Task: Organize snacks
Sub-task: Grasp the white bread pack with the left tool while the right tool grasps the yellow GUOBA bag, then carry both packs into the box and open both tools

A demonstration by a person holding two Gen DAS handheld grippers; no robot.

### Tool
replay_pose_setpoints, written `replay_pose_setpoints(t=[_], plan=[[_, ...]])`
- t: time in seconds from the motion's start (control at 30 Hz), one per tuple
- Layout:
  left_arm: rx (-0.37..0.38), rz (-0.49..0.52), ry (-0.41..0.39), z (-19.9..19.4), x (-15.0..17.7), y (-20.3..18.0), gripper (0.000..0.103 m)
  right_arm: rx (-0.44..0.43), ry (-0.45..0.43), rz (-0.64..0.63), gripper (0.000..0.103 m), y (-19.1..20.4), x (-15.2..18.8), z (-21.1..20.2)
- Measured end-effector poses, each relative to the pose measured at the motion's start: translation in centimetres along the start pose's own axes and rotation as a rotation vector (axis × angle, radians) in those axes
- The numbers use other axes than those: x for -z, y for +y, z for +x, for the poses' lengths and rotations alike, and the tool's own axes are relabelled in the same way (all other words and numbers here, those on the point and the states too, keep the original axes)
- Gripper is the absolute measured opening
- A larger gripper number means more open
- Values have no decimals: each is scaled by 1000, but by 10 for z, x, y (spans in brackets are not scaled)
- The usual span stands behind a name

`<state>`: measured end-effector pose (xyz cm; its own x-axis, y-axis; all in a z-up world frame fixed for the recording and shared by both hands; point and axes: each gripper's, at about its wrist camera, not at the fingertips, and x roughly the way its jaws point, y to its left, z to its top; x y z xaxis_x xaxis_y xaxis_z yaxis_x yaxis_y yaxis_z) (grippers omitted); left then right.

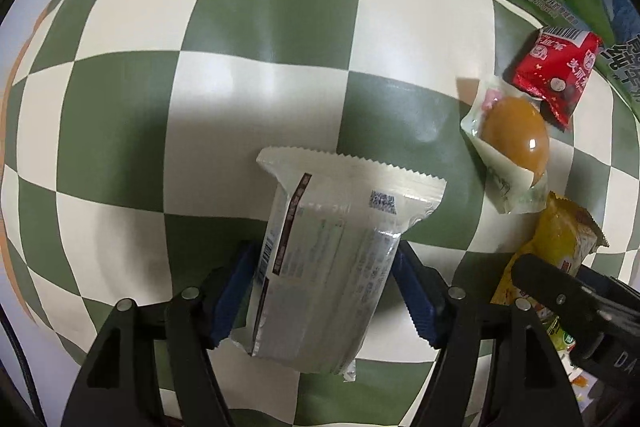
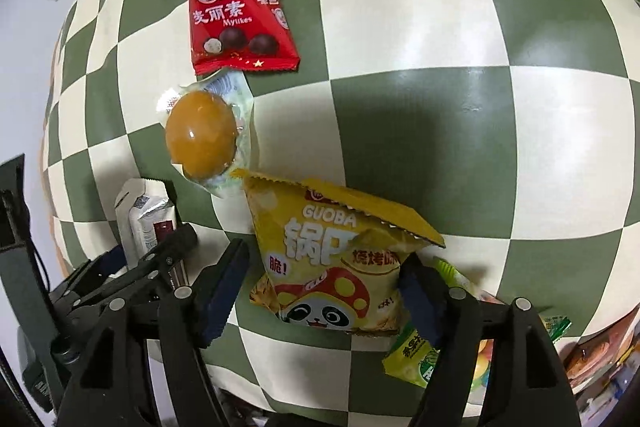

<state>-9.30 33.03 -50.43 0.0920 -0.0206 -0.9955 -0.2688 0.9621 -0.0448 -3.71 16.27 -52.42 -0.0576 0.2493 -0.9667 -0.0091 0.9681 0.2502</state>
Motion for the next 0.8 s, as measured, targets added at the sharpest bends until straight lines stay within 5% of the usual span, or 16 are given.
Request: replay_pose_setpoints(t=[0.2, 0.43, 0.6, 0.8], plan=[[-8, 12, -28, -12, 9, -25, 60, 57, -49, -46, 53, 3, 16, -4], [80, -25, -50, -54, 25, -31, 59, -3, -82, -93, 51, -18, 46, -26], [165, -4, -124, -116, 25, -54, 58, -84, -142, -149, 50, -29, 51, -89], [269, 65, -211, -178, -17, -91, 58, -190, -239, -166, 50, -52, 41, -177]])
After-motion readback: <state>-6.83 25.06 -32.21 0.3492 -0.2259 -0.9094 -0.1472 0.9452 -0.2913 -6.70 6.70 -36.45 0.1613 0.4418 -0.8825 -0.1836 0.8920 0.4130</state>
